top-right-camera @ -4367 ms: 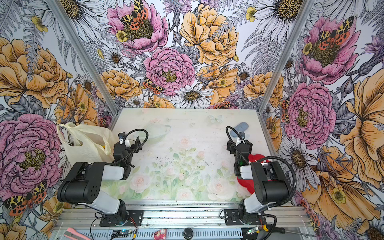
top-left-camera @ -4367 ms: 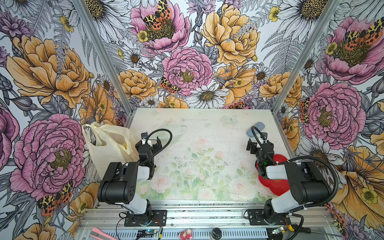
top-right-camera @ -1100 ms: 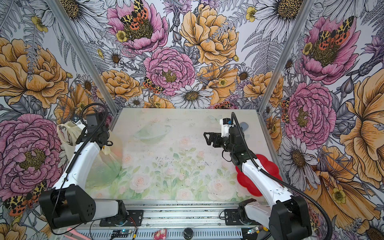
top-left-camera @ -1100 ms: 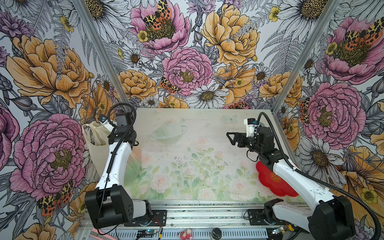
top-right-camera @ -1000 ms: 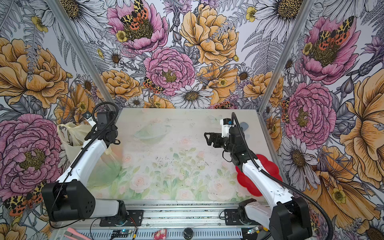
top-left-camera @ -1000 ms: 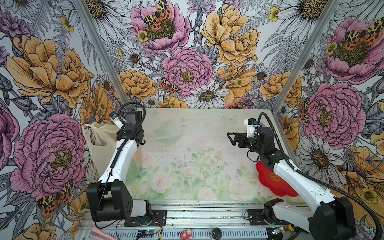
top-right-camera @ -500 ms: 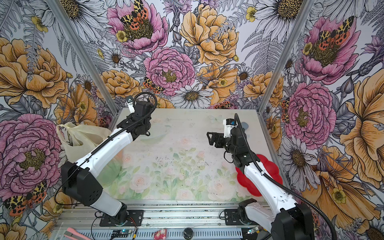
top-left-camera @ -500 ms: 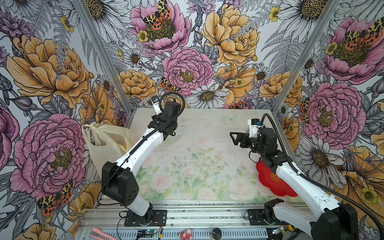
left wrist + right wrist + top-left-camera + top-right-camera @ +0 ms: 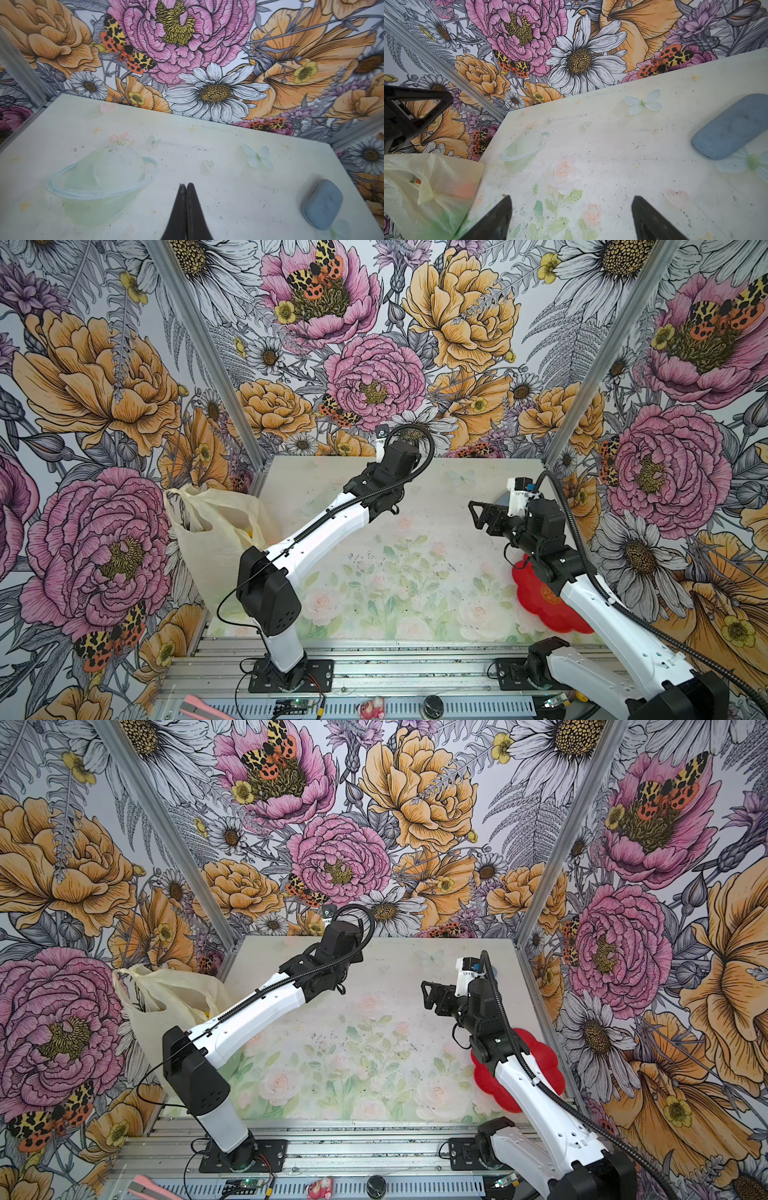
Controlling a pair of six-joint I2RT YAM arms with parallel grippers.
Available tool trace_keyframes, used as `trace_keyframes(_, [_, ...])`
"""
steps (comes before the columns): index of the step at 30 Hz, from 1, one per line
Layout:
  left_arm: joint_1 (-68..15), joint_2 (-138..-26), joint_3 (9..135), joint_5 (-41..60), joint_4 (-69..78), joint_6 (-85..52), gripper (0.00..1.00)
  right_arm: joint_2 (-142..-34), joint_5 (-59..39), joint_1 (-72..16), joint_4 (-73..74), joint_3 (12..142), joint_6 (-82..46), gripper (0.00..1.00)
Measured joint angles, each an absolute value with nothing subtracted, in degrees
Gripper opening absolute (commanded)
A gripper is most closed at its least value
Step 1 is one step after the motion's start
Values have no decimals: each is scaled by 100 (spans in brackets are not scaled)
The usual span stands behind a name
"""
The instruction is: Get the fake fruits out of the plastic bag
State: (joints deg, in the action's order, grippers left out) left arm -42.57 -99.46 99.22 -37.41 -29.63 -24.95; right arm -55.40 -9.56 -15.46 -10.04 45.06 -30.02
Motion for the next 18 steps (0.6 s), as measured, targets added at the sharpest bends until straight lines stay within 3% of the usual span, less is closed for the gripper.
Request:
trace_keyframes(4, [-4512,-9929,10082,-3872,-3205,-2578,0,-5352,-943,-1546,-1013,4381,-3017,91])
trace_keyframes(6, [-4552,-9854,9981,-4169,-3417,-2685,25,-5334,-945,-1546,-1024,4335,-3017,91])
trace_keyframes(9, [-4322,-9360,9393,-4705,-3785,-2895,42,-5332,-972,-1546,-1061,4294,-3013,91])
trace_keyframes(14, [-2370,-7714,8167,-5046,-4128,-3402,69,-5330,-1037,-1546,-1114,4257,-2991,92])
trace_keyframes(18, [-899,-6676,7660,-5247,-4158,-3710,82,-5328,-1081,-1546,-1142,4257,-2930,92])
